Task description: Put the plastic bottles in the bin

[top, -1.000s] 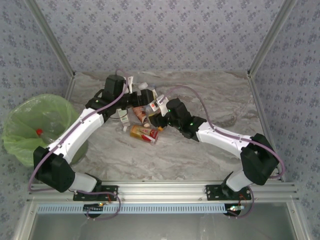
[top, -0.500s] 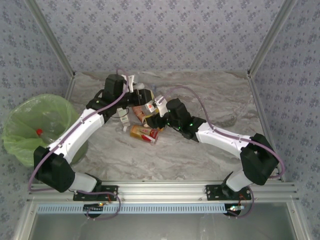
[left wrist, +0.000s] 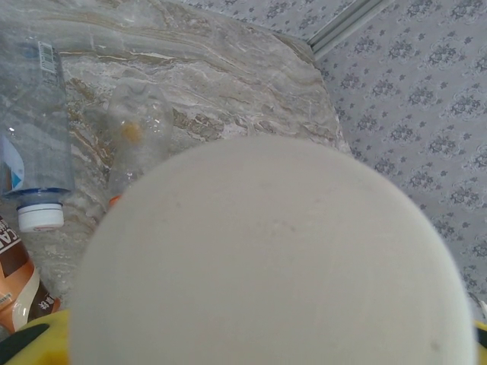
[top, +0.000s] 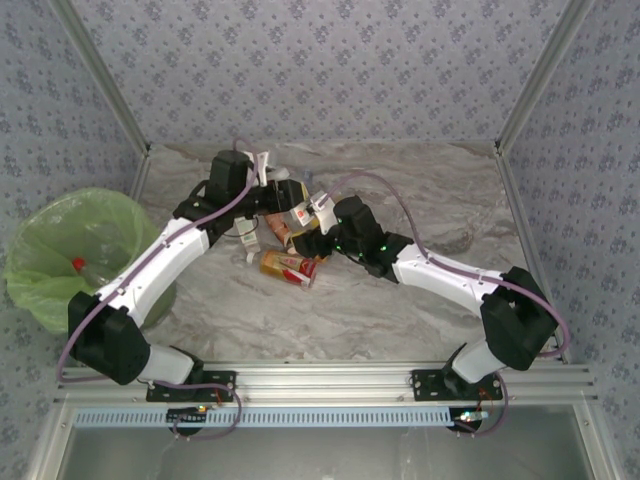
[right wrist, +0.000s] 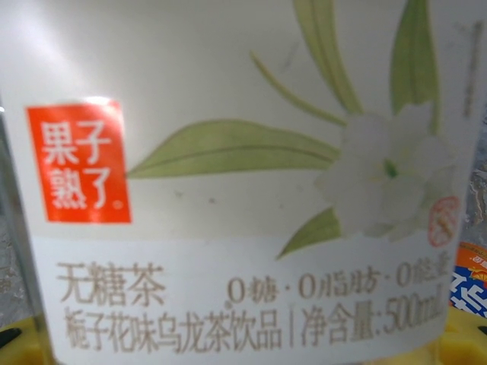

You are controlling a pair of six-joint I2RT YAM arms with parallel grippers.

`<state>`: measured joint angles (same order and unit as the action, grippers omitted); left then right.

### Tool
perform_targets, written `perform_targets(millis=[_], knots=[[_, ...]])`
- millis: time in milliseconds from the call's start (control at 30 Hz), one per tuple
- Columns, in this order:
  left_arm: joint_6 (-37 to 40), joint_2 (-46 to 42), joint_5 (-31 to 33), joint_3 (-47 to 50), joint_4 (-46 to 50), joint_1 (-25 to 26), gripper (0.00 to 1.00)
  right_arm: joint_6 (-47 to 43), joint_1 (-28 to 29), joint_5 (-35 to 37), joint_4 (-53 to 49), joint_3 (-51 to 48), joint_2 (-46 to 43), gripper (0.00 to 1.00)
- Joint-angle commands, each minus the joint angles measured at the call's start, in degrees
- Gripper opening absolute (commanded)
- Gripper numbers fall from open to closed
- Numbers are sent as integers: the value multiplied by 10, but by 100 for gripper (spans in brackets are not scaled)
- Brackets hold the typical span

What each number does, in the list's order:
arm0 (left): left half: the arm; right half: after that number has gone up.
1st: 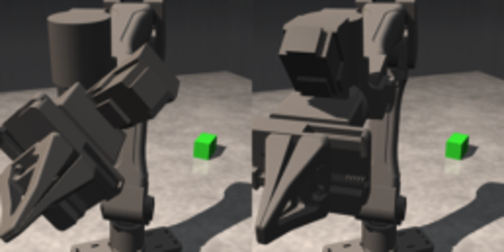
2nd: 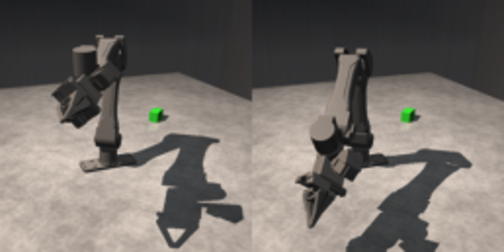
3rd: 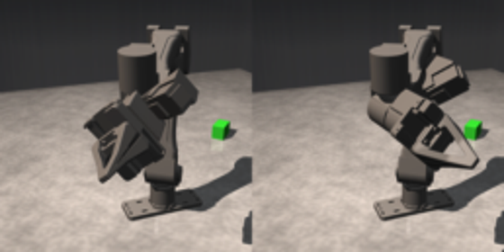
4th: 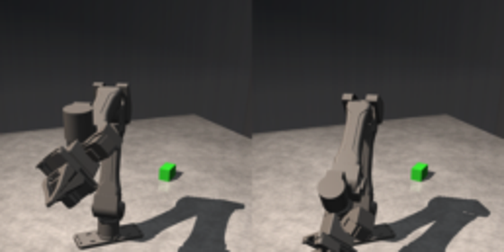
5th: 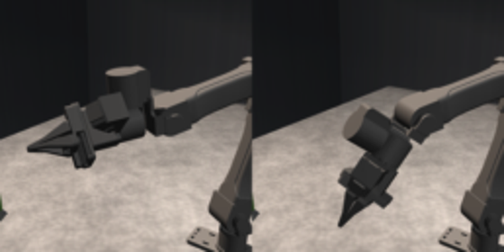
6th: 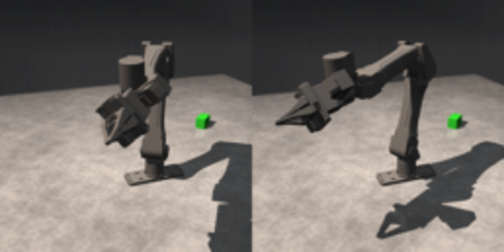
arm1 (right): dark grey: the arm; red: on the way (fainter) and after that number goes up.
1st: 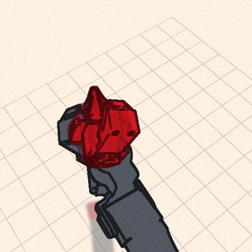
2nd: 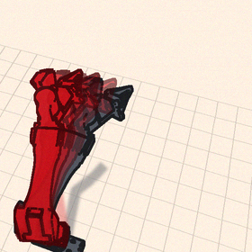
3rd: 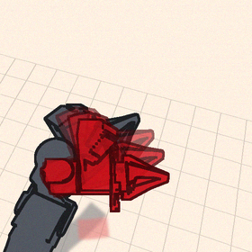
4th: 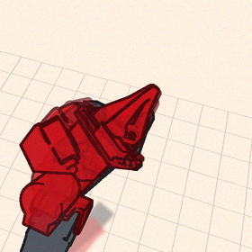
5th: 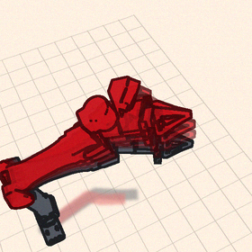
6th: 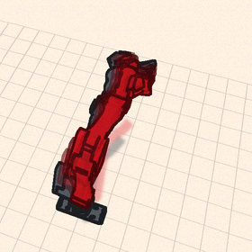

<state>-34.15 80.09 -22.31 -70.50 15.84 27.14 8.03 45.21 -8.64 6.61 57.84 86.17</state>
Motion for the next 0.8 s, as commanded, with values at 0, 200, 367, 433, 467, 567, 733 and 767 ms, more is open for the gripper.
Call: perform_targets(millis=[0,200,367,433,467,567,733,767], knots=[[-3,-11,1,5,-22,1,41,14,-7,-14,8,12,-28,69],[-3,-12,14,3,-21,1,39,12,-15,3,8,0,-44,99],[1,-14,27,-2,-11,1,34,-8,-22,-8,-12,-17,-75,99],[2,-15,30,-2,-9,1,32,-16,-26,3,-26,-23,-93,99],[1,-15,32,-3,-8,0,31,-19,-27,12,-32,-28,-102,99],[2,-16,40,-6,0,0,29,-19,-37,33,-31,-49,-131,99],[13,-18,53,-22,28,0,17,2,-53,82,-6,-86,-178,99],[17,-20,59,-25,33,0,12,10,-58,94,4,-97,-189,99]])
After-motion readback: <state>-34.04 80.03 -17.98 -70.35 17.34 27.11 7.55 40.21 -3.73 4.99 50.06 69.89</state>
